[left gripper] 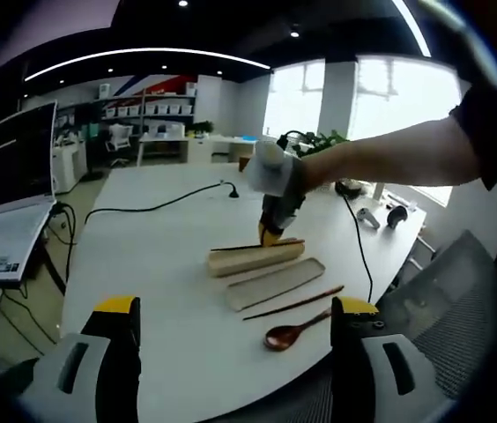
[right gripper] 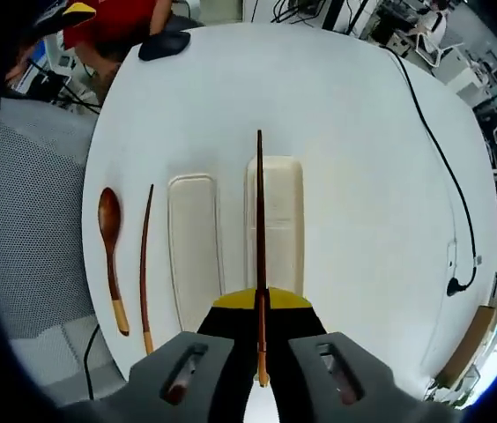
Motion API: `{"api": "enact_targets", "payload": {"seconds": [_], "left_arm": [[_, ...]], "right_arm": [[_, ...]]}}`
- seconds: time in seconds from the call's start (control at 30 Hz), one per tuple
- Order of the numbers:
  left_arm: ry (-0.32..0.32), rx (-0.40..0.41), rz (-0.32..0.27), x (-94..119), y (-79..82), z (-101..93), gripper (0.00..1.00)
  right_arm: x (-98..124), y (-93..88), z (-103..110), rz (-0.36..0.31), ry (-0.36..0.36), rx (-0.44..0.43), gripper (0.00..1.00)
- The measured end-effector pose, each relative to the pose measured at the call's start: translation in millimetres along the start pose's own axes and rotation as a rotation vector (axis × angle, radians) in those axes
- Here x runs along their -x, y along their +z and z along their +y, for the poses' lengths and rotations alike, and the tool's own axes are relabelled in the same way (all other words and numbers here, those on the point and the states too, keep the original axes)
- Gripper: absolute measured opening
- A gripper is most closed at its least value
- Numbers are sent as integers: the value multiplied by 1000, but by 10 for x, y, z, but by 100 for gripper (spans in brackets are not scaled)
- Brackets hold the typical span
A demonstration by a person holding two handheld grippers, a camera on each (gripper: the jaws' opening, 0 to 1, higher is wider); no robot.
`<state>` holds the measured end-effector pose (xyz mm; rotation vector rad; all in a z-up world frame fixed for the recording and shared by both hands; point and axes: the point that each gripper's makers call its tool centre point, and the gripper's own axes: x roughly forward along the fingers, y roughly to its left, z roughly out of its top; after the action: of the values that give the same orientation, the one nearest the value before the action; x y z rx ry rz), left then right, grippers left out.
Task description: Arrange the utensils inside the cutlery case until each visible utensil rests in its matching compartment.
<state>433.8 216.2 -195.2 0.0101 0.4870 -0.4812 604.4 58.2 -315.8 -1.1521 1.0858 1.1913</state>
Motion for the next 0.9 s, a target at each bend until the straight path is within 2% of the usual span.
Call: {"api": "enact_targets", "payload": {"seconds": [0.17, 0.23, 0.9], "left_arm": [[9, 8, -5, 6, 7, 20, 92], [5, 6, 0, 0, -2, 11, 92], [8, 22, 22, -11, -44, 16, 92]], "right_arm": [[-68, -63, -19, 24, 7, 1, 0], [-106, -57, -19, 12, 19, -18, 0], [-363, -130, 8, 38, 55, -9, 0]]}}
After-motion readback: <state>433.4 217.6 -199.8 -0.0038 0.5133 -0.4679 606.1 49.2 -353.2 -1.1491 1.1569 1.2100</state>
